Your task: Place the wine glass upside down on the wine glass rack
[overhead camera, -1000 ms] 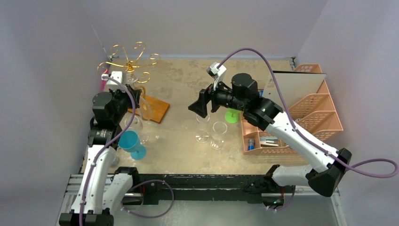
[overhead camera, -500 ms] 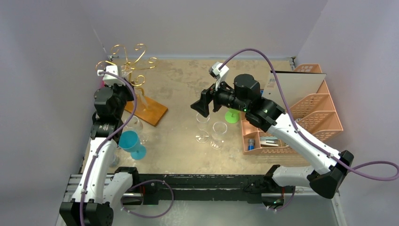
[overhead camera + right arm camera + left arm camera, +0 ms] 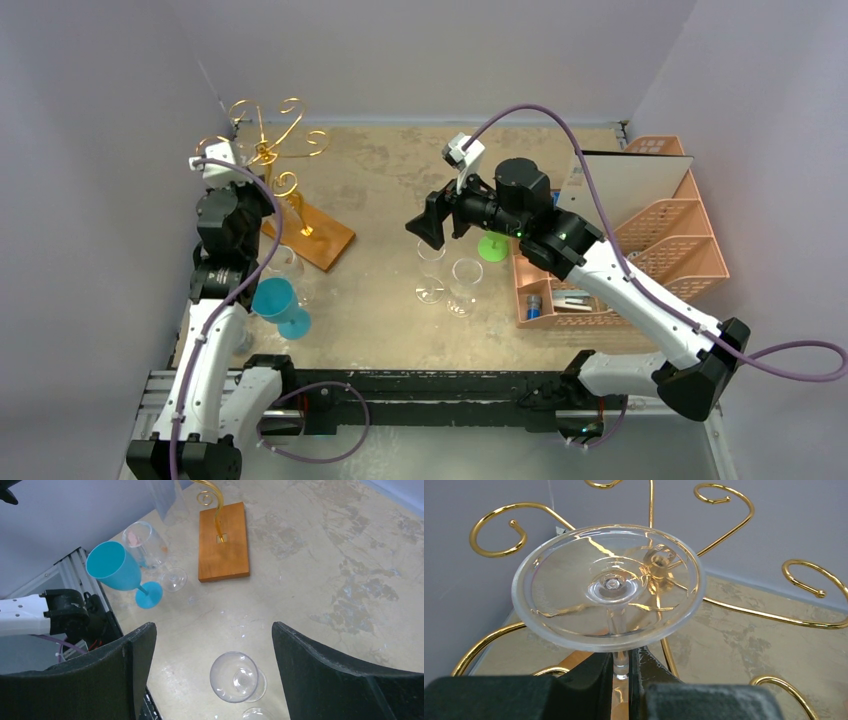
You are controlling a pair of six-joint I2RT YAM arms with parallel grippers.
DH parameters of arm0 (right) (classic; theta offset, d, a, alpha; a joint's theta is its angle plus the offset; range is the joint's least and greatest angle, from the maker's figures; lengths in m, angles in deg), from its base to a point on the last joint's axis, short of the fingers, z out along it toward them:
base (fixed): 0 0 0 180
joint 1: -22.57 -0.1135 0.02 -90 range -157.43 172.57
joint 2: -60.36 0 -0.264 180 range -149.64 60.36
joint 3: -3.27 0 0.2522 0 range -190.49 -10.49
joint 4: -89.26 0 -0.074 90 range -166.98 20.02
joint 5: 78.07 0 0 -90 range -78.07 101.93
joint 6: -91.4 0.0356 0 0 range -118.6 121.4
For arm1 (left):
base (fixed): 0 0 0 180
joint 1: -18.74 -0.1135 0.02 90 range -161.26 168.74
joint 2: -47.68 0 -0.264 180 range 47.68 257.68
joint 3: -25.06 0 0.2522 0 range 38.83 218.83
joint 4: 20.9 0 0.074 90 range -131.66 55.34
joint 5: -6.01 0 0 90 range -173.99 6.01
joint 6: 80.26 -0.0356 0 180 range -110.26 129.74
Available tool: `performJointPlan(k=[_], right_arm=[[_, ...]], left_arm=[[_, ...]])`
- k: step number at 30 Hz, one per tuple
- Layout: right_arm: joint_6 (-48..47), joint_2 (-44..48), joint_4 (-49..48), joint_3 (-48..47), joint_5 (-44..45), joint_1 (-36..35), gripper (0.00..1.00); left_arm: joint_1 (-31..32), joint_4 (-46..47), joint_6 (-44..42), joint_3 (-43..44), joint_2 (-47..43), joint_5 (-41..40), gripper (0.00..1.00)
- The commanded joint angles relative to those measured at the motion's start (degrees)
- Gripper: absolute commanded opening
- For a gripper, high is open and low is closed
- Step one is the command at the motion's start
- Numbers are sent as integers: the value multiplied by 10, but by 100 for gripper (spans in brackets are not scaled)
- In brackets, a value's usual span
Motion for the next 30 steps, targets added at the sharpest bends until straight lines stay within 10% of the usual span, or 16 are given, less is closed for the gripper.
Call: performJointPlan(k=[1,17,30], right_arm=[[-4,-2,-19,-2,-1,2,87],[-1,11,-16,0,-7,2,88],[14,13,-21,0,-31,2,88]], left_arm=[[-5,-23,16,-1,-17,-34,0],[-5,-70,-30,35,-13,166,0],[-5,-121,-69,36,-47,123,0]])
